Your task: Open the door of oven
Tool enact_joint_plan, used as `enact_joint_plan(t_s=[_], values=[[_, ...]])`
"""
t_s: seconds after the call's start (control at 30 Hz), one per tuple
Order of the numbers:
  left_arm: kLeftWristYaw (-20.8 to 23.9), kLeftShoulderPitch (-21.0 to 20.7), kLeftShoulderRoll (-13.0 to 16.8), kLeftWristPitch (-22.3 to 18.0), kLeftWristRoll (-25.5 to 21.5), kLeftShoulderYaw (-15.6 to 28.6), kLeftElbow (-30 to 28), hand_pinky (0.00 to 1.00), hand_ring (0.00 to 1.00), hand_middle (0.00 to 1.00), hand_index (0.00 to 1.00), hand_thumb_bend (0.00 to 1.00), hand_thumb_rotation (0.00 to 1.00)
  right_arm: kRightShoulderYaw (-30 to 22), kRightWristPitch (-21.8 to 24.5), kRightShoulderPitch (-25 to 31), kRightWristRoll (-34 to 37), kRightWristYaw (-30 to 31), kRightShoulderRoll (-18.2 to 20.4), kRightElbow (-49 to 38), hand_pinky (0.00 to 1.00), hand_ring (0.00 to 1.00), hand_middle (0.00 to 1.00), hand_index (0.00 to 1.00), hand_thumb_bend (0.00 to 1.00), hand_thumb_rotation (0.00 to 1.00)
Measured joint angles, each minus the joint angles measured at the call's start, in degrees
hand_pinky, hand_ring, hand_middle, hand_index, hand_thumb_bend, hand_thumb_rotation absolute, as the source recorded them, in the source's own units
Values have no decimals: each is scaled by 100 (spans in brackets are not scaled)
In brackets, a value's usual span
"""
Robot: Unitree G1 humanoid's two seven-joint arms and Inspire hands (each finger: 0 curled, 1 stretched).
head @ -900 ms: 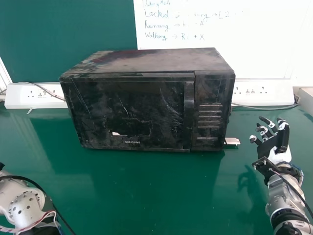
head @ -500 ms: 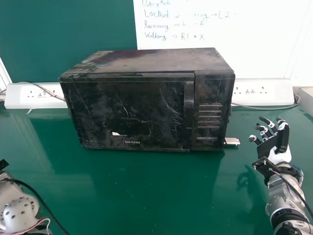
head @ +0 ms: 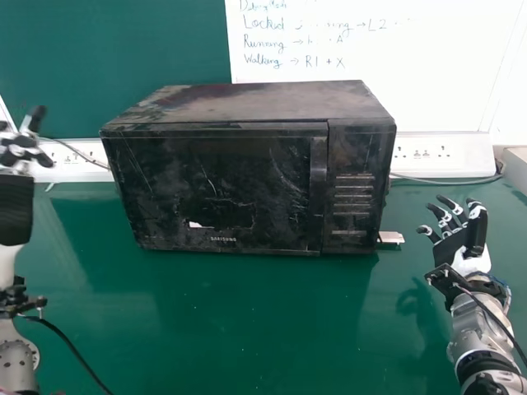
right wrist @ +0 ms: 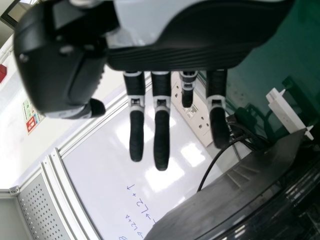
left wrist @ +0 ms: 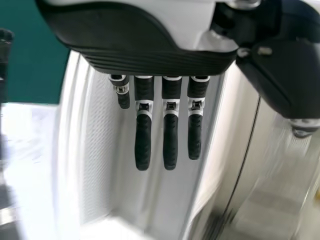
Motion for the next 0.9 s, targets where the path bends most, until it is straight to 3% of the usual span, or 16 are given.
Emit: enact_joint_plan(t_s=[0.1,0.17,0.27,0.5,0.6,0.7,0.9], values=[[-450,-21,285,-199,292,-215,303,34,45,54,50,51,9,-2,1,0,2,0,1,0,34,41,52,61,94,70],[-582,-27,381,-402,454,-321,444,35,46,56,63,63,31,-2,1,0,2,0,1,0,34,40,52,61,93,69],[-603,-28,441,-569,596,-402,520,37,47,57,68,65,40,-5,2,0,10,0,1,0,34,40,52,61,92,68],[-724,-90,552,-660,675,-633,784,43,52,61,72,65,43,-16,11,0,31,0,1,0,34,40,52,61,90,67],[-719,-138,708,-456,851,-860,796,46,53,62,71,70,47,-18,12,0,39,0,1,0,34,40,52,61,89,67],[-770,-195,865,-215,1095,-1173,815,48,54,64,73,68,47,-16,12,0,39,1,1,0,34,40,52,61,90,67],[-888,-489,1160,527,1574,-1745,867,48,56,68,74,73,50,-18,13,-1,45,2,2,0,33,40,52,61,91,66]])
